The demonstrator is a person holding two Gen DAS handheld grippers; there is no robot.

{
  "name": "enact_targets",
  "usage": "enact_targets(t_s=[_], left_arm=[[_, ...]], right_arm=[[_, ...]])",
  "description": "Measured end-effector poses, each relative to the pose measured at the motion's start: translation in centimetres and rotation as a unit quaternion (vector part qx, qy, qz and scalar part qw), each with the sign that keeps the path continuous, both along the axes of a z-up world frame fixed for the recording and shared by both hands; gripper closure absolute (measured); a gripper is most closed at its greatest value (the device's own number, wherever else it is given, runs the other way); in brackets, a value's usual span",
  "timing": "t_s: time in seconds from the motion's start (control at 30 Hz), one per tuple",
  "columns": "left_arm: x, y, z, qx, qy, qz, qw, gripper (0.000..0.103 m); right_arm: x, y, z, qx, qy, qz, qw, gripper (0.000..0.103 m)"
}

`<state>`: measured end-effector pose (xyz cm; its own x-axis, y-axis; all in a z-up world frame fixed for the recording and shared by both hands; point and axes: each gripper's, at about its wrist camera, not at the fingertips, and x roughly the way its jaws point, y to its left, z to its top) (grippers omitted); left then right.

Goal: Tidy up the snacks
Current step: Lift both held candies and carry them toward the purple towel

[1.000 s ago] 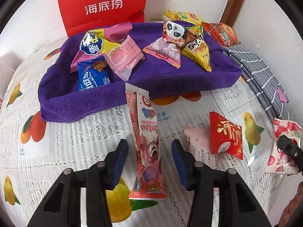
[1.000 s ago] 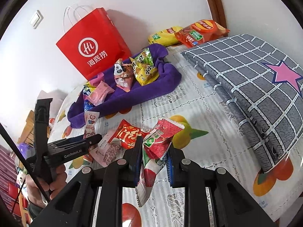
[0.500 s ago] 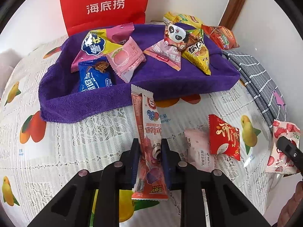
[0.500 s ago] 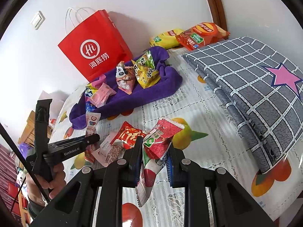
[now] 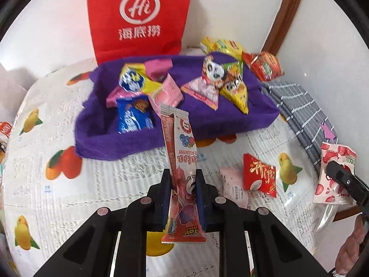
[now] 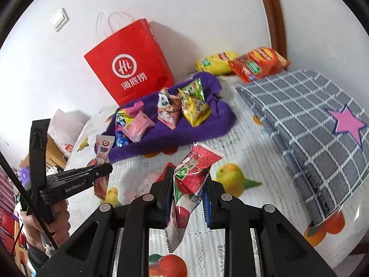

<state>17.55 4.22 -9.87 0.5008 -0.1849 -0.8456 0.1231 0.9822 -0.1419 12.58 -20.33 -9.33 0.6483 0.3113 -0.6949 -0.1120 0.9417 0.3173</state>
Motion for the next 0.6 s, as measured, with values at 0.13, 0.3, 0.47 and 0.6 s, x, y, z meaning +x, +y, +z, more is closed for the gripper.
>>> enact_targets(t_s=[0.13, 0.3, 0.47, 0.6], left_arm=[[-0.2, 1.0, 1.8, -0.009, -0.017, 0.010, 0.9998, 0.084], [0.2, 1.5, 3.7, -0.010, -0.033, 0.018, 0.9993, 0.084], [0.5, 2.1, 5.2, -0.009, -0.044, 0.024, 0.9987, 0.084], [0.9, 2.6, 6.2, -0.011, -0.048, 0.031, 0.9983, 0.084]], right_arm=[[0.5, 0.8, 1.8, -0.010, -0.019, 0.009, 1.000, 0.081], [1.5, 1.7, 3.9, -0.017, -0.038, 0.019, 0.999, 0.081], [2.5, 2.7, 5.9, -0.019, -0.054, 0.026, 0.998, 0.081], [3.2, 3.5, 6.9, -0.023, -0.064, 0.033, 0.997, 0.081]])
